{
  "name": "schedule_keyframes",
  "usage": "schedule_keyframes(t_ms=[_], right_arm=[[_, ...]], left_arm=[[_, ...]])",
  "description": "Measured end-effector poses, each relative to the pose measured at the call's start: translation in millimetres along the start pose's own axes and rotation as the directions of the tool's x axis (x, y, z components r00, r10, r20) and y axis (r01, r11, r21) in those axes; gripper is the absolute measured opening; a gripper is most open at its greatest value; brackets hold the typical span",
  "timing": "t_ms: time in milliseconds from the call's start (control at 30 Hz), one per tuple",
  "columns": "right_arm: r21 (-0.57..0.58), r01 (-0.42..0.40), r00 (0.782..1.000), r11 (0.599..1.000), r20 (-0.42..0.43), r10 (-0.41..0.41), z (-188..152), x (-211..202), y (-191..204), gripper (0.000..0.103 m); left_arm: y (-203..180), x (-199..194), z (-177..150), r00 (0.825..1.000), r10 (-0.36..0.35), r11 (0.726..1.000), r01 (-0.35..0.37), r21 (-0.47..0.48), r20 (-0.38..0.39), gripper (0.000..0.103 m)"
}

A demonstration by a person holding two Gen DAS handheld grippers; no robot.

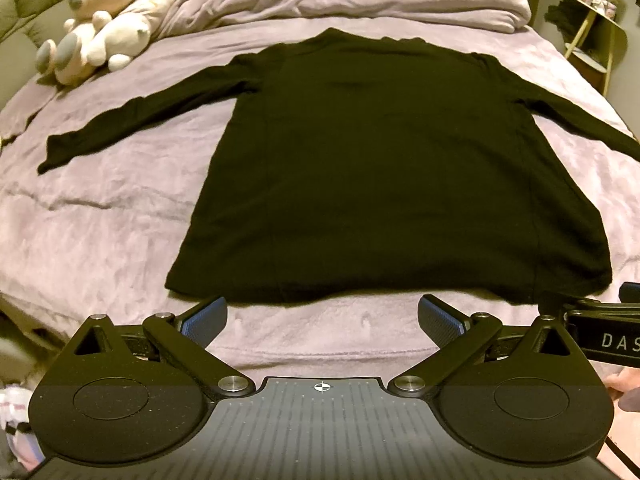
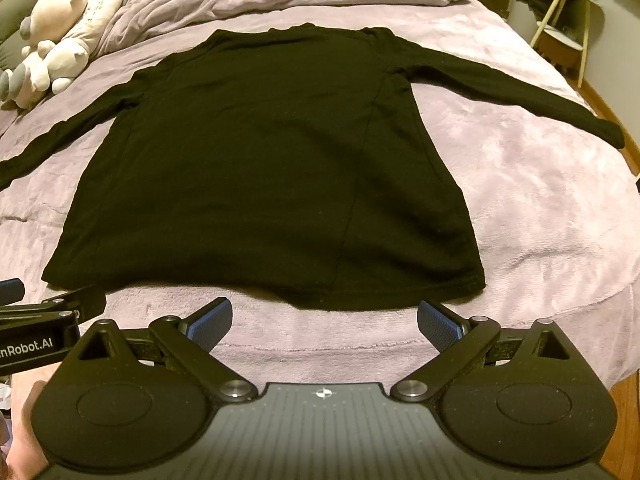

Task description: Fold small clothes

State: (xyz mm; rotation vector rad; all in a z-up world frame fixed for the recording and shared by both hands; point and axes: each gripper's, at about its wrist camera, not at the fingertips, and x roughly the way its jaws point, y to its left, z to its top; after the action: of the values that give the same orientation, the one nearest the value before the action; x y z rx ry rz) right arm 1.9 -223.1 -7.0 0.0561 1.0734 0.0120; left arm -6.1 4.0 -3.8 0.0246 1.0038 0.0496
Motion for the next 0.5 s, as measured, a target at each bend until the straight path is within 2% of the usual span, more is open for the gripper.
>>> schedule_keyframes(t_ms=[500], right_arm=[[-0.001, -0.001, 1.0, 1.0, -0.001, 0.001, -0.9, 0.3, -0.4, 0.099]], left_arm=[[1.9, 1.9, -0.9, 1.0, 0.001, 1.0, -0.001, -0.003, -0.007, 0.103]])
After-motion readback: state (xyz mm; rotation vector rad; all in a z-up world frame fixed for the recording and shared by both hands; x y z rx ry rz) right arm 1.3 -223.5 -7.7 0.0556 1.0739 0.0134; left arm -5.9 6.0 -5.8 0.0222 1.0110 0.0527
